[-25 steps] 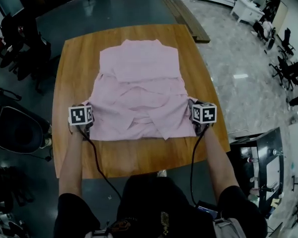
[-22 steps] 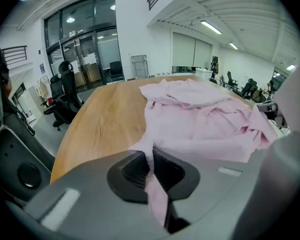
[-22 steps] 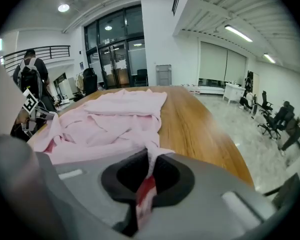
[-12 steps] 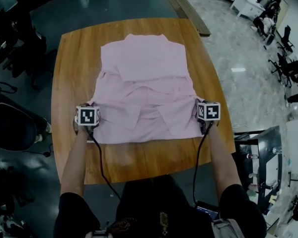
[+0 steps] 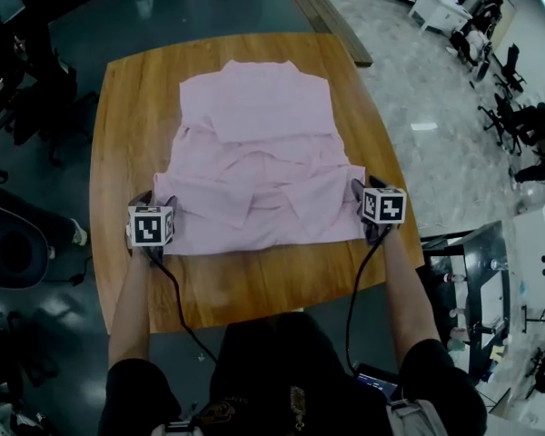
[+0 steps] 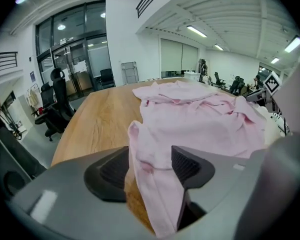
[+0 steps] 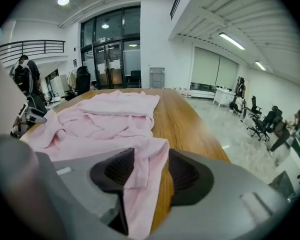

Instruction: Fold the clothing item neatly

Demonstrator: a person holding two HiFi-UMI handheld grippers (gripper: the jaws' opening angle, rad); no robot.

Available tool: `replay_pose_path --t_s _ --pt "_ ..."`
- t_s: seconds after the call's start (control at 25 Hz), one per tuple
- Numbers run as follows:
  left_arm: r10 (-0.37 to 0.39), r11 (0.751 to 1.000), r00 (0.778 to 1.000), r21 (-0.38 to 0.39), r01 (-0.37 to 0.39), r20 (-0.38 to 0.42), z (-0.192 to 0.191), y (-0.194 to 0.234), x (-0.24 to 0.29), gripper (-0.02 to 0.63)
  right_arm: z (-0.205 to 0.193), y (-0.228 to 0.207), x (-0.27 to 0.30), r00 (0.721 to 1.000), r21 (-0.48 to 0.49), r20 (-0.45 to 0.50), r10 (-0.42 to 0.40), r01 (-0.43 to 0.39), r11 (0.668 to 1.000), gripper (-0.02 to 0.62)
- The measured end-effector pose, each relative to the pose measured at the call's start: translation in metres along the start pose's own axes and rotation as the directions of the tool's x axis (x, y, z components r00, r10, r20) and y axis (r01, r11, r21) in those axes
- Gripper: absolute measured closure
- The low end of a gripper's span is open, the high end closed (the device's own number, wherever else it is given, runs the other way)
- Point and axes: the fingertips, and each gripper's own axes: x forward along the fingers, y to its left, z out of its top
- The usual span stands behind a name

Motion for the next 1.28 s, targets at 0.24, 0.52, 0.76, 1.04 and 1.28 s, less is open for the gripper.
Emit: replay_pose_path --t_s 0.24,0.52,0.76,1.04,1.28 --pt "-0.030 1.000 0.999 0.004 0.030 -0.032 -0.031 -0.009 -0.021 0.327 -0.021 0.017 -0.043 0.998 -0.059 0.032 0.054 -0.052 0.997 0.390" --pt "-0.021 1.000 0.997 -0.017 0.019 -0.078 -0.070 -0.027 -0.042 0.325 -0.079 0.028 -0.056 0.991 -0.097 -0.041 0.127 -0.130 0.987 0.390" --pt "-0.037 0.999 0.991 -0.015 0.036 -0.127 -0.093 -0.044 -0.039 0.321 -0.112 0.042 -0.060 0.981 -0.140 -0.102 0.164 -0.178 0.974 0.390" --pt "-0.074 0.990 0.989 -0.130 0.057 -0.129 -0.111 -0.042 -0.044 0.314 -0.130 0.041 -0.055 0.977 -0.124 -0.104 0.185 -0.197 0.973 0.382" --pt "-0.166 0.977 0.977 -0.153 0.145 -0.134 -0.113 -0.056 -0.043 0.471 -0.133 0.047 -0.054 0.970 -0.117 -0.133 0.201 -0.217 0.969 0.508"
